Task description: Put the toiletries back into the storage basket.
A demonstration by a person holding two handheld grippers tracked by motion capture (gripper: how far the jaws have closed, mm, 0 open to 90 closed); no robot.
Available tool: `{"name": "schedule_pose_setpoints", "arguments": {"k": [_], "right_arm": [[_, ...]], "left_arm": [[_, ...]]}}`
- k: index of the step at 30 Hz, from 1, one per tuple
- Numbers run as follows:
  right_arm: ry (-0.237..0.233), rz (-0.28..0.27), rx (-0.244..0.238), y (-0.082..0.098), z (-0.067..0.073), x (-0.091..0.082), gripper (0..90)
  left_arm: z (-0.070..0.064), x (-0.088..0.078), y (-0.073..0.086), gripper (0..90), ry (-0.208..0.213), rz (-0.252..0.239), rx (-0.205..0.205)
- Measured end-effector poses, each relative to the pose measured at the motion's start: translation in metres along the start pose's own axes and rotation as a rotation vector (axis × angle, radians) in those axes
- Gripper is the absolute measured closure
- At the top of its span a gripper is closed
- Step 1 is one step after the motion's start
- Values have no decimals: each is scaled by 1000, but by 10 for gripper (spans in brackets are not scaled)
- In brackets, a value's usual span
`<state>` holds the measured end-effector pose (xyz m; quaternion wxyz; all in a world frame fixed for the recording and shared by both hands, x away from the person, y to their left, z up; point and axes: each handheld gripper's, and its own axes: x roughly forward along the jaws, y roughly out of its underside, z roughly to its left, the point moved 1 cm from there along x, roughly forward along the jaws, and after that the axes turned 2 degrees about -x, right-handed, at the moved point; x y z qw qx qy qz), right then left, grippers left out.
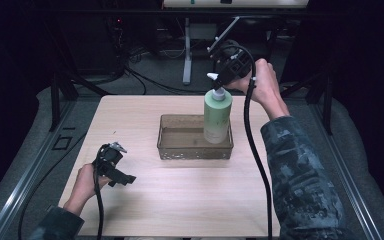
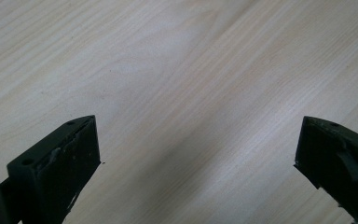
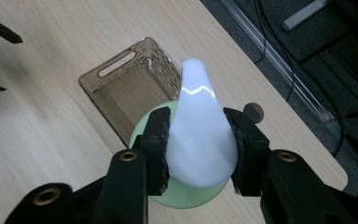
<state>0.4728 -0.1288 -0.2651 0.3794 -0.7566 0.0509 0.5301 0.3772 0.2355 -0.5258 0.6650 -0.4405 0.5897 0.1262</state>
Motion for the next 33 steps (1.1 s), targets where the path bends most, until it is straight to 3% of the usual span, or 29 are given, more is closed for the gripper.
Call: {"name": "schedule_pose_setpoints", "arguments": {"k": [33], "right_arm": [[-29, 9, 54, 40, -6, 41, 630]], "left_arm": [[0, 0, 0, 0, 2, -1, 0]]}}
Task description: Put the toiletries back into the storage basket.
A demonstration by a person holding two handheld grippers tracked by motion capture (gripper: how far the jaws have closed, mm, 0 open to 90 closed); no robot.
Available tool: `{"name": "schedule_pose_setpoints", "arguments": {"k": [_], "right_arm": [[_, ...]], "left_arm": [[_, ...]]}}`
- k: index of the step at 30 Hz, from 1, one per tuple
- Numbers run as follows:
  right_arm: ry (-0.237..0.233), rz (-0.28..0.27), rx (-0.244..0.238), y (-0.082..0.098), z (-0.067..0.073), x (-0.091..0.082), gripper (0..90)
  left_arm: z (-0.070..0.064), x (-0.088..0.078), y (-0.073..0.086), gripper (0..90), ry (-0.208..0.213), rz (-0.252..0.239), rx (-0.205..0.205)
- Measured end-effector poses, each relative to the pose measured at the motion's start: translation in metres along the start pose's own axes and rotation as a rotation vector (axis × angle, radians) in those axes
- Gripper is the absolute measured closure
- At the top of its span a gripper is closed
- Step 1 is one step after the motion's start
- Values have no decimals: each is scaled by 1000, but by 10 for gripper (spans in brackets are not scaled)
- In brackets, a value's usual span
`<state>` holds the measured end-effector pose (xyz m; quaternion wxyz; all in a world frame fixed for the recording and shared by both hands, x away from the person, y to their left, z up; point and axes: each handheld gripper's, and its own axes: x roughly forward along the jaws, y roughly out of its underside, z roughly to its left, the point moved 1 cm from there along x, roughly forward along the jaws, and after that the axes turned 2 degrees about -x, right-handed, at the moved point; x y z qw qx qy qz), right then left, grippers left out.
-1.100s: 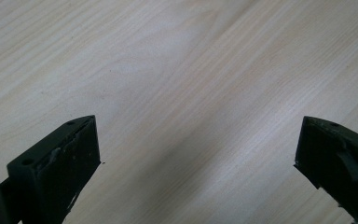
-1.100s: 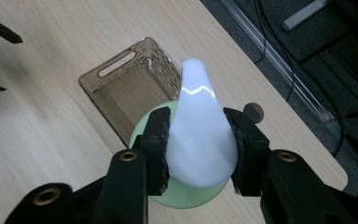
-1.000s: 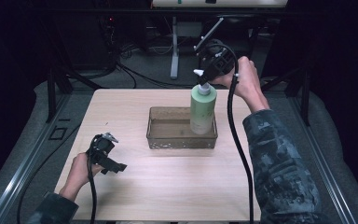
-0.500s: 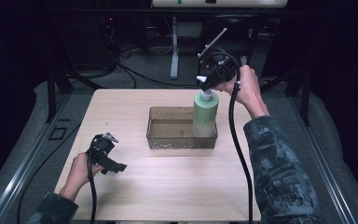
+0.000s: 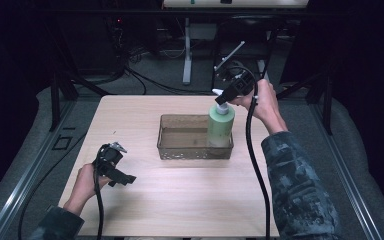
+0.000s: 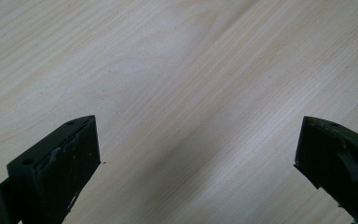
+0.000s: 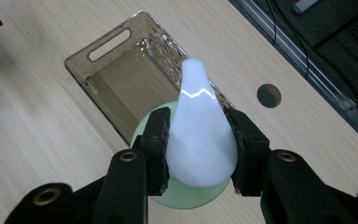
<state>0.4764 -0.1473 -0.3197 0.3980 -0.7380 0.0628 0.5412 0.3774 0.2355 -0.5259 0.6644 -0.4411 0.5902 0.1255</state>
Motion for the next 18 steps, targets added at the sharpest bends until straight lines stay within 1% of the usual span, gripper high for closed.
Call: {"name": "schedule_pose_setpoints", "arguments": {"k": [18], "right_arm": [[-1, 20, 26, 17, -3, 13, 630]], "left_arm": [[0, 0, 0, 0, -4, -2, 1]]}}
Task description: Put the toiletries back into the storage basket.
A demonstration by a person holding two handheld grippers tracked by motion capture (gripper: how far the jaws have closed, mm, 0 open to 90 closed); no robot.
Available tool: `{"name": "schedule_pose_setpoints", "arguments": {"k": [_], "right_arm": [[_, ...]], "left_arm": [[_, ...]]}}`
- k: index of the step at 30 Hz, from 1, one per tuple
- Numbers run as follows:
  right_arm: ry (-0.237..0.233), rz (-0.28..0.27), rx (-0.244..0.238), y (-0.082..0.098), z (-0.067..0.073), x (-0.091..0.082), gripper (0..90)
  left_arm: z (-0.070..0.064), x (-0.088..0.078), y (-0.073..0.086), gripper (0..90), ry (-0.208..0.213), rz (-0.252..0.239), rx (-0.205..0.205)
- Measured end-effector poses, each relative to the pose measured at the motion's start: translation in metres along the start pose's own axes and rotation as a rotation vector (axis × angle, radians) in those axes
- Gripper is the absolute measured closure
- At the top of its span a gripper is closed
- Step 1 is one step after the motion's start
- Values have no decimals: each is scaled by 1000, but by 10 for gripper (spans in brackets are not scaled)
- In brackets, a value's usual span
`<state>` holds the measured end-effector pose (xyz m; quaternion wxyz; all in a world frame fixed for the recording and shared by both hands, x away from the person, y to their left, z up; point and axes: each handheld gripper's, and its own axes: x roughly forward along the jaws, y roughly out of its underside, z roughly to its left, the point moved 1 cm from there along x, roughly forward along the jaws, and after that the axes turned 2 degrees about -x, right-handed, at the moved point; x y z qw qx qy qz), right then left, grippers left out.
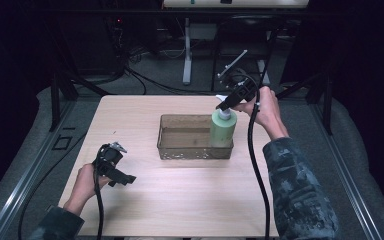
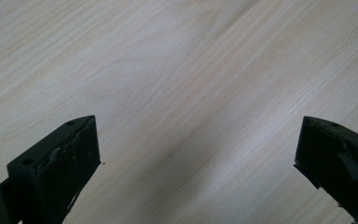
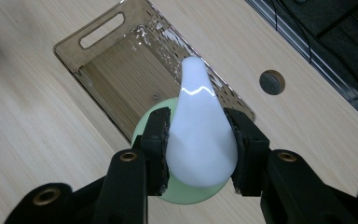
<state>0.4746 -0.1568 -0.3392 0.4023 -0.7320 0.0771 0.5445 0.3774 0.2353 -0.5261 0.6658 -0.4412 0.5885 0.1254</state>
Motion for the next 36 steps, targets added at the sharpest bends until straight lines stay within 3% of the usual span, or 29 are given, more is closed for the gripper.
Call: {"name": "schedule_pose_setpoints", "arguments": {"k": [9, 15, 26, 32, 35, 36], "right_arm": [[-5, -22, 12, 4, -2, 2, 629], [-16, -53, 46, 6, -5, 4, 626], [-11, -70, 47, 3, -3, 7, 619], [-1, -84, 65, 5, -3, 5, 525], [-3, -95, 70, 8, -3, 5, 378], [-3, -95, 70, 8, -3, 5, 378]], "left_arm": [[0, 0, 0, 0, 0, 1, 0], [0, 0, 0, 0, -2, -1, 3], [0, 0, 0, 0, -2, 0, 1], [-1, 0, 0, 0, -2, 0, 4], [-1, 0, 0, 0, -1, 2, 5], [-1, 0, 0, 0, -1, 2, 5]]}}
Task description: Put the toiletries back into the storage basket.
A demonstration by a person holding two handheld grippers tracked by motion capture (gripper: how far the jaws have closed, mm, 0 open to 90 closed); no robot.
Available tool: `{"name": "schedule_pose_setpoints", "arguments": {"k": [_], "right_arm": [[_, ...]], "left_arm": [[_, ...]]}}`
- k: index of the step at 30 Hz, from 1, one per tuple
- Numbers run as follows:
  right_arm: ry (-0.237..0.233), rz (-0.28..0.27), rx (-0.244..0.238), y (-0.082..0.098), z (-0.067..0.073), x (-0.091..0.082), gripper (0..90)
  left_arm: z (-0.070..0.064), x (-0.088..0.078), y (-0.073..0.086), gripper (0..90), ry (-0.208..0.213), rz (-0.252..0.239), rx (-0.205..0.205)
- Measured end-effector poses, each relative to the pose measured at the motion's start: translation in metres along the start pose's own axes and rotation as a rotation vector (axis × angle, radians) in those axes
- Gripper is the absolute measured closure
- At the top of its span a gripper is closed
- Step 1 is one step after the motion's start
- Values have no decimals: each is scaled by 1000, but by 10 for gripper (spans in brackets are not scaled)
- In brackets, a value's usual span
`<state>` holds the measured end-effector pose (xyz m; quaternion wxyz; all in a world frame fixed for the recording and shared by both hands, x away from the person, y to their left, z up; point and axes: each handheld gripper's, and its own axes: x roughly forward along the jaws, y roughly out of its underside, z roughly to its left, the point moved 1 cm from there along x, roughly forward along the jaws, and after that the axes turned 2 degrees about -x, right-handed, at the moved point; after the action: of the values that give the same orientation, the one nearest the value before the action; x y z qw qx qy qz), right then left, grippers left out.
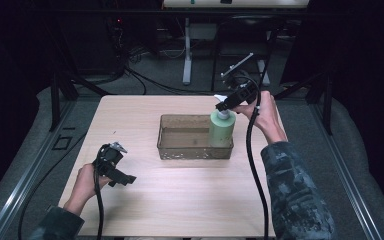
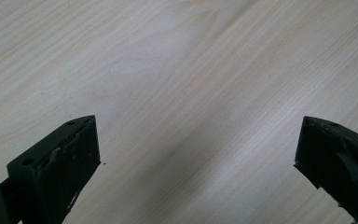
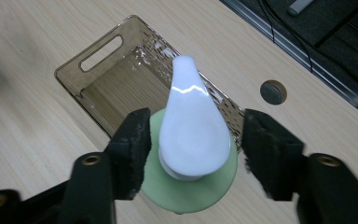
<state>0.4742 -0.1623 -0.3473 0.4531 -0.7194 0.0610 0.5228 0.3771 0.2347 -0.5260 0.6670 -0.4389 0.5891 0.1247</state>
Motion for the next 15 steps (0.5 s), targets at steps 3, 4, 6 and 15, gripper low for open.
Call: {"name": "schedule_pose_setpoints", "arguments": {"k": [3, 4, 6, 15], "right_arm": [[-2, -10, 6, 3, 0, -1, 279], [-6, -10, 16, 4, -1, -1, 240], [-12, -18, 21, 5, -1, -2, 158], [-13, -34, 24, 19, 4, -12, 0]], "left_arm": [[0, 0, 0, 0, 2, 1, -2], [0, 0, 0, 0, 2, 2, -2], [0, 0, 0, 0, 3, 2, -2], [0, 0, 0, 0, 0, 3, 3]]}}
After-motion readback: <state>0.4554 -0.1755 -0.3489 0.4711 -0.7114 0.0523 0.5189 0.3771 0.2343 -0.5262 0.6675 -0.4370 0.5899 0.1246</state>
